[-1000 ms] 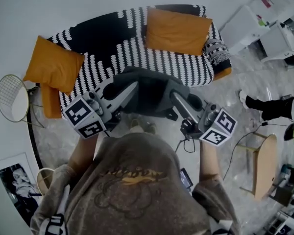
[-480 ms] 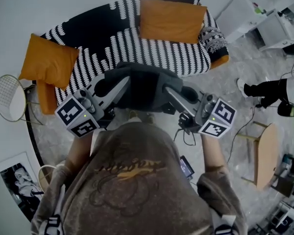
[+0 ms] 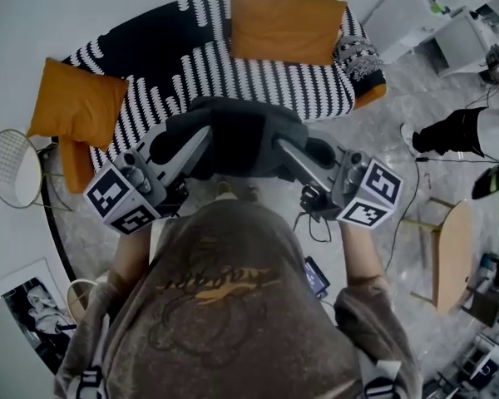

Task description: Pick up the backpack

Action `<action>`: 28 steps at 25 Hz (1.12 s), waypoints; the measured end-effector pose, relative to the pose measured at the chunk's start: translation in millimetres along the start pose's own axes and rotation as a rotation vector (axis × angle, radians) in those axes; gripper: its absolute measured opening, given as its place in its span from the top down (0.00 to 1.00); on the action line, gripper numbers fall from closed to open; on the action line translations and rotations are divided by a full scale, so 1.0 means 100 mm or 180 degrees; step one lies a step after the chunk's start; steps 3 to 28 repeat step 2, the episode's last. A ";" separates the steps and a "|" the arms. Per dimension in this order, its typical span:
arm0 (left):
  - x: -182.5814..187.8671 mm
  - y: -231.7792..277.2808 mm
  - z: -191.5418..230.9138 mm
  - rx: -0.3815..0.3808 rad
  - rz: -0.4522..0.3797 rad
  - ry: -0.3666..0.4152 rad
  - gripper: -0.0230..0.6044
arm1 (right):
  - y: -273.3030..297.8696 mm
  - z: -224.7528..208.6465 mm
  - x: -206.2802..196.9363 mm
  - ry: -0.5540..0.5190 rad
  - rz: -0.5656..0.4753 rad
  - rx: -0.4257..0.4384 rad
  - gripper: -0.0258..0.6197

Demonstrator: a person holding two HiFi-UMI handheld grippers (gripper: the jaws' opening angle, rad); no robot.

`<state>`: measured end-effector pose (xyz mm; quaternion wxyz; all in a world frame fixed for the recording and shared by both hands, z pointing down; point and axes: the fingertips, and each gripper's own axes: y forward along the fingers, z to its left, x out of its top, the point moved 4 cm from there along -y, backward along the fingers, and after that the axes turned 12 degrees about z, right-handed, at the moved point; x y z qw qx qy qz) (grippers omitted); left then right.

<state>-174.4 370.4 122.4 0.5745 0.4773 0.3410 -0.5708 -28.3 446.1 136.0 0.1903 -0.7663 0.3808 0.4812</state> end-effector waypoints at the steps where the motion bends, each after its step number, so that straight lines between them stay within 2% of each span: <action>1: -0.01 0.00 -0.01 -0.0003 -0.0009 0.0016 0.92 | 0.00 -0.01 0.00 -0.0012 0.0007 0.0017 0.91; 28: -0.01 -0.01 -0.01 -0.0005 -0.0019 0.0032 0.92 | -0.01 -0.02 0.00 -0.0026 0.0015 0.0034 0.91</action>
